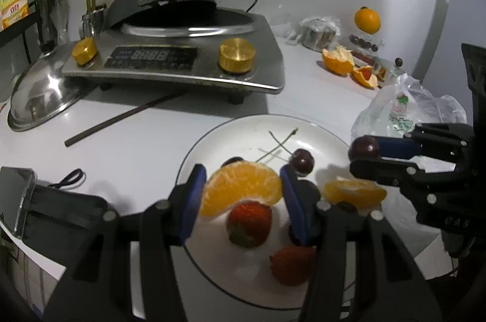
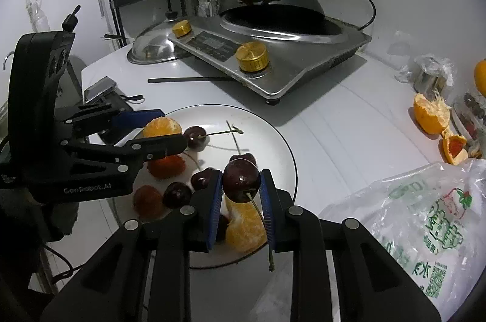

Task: Organize fruits
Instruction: 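Open the left tool to drop the orange segment while the right tool releases its cherry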

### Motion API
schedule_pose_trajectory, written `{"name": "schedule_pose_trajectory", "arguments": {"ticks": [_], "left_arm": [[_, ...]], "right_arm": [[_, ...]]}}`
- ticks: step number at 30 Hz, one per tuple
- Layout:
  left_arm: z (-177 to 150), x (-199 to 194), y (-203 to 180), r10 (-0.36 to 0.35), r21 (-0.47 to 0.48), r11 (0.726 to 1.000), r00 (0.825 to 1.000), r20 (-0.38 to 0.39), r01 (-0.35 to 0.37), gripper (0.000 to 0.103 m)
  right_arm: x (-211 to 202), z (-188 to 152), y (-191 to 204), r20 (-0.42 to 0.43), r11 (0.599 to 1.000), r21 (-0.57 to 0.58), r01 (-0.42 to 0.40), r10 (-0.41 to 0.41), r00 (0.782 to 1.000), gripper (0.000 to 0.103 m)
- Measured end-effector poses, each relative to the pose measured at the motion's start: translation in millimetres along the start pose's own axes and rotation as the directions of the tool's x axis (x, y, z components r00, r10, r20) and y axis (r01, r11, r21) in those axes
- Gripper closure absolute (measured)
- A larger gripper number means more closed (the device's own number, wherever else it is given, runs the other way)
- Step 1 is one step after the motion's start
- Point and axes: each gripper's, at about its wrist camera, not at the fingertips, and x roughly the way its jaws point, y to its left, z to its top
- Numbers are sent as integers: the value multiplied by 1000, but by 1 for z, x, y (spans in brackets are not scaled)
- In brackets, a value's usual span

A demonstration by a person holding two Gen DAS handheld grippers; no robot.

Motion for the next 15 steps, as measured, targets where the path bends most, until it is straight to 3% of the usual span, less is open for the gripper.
{"name": "schedule_pose_trajectory", "arguments": {"ticks": [15], "left_arm": [[-1,17,0,13,-17,1000,999,-46,-14,48]], "right_arm": [[29,1,-15,-46,999,35,-6,7,999,77]]}}
